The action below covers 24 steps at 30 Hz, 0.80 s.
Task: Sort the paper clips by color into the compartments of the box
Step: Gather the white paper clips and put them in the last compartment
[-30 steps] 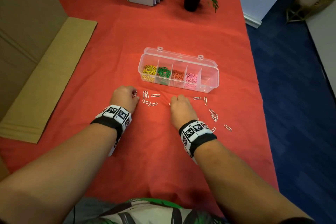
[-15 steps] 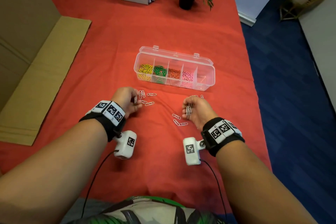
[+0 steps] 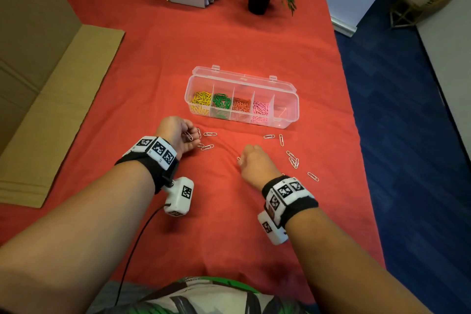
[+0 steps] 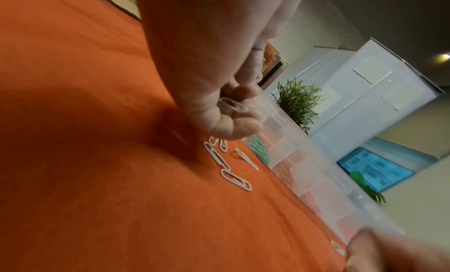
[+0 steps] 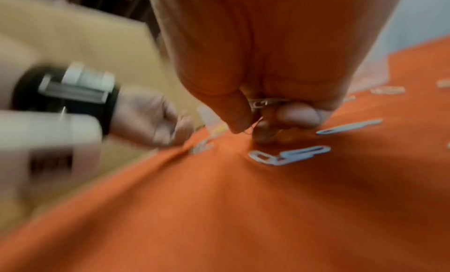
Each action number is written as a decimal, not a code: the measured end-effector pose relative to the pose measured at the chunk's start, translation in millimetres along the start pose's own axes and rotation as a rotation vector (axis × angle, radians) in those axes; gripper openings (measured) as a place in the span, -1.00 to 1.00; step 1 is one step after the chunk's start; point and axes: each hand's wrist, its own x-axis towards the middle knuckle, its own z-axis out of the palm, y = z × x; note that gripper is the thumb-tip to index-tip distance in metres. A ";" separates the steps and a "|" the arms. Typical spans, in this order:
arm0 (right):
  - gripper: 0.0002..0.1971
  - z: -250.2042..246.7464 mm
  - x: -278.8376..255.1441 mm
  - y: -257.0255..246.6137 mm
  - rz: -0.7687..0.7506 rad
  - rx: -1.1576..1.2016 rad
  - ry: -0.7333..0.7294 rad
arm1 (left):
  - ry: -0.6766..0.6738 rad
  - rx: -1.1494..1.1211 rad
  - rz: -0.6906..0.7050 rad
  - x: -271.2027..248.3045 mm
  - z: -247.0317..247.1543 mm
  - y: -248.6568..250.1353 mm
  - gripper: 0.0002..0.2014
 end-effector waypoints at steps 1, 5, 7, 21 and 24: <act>-0.96 -4.9 1.6 -1.8 0.020 0.131 -0.020 | 0.026 0.047 0.006 1.0 0.9 1.0 -0.73; -0.81 -19.2 8.3 -14.8 0.103 0.650 -0.077 | 0.198 0.860 0.469 10.9 -2.6 -9.3 -0.79; -0.78 -22.5 14.4 -24.1 0.163 0.962 -0.125 | 0.193 1.091 0.616 12.0 -5.1 -21.0 -0.67; -0.71 11.6 64.2 -61.3 -0.234 -0.142 0.105 | 0.202 0.730 0.424 6.9 -24.2 -24.5 -0.89; -0.70 15.8 61.7 -64.8 -0.267 -0.317 0.132 | 0.059 0.219 0.088 -2.5 -21.3 -15.5 -0.77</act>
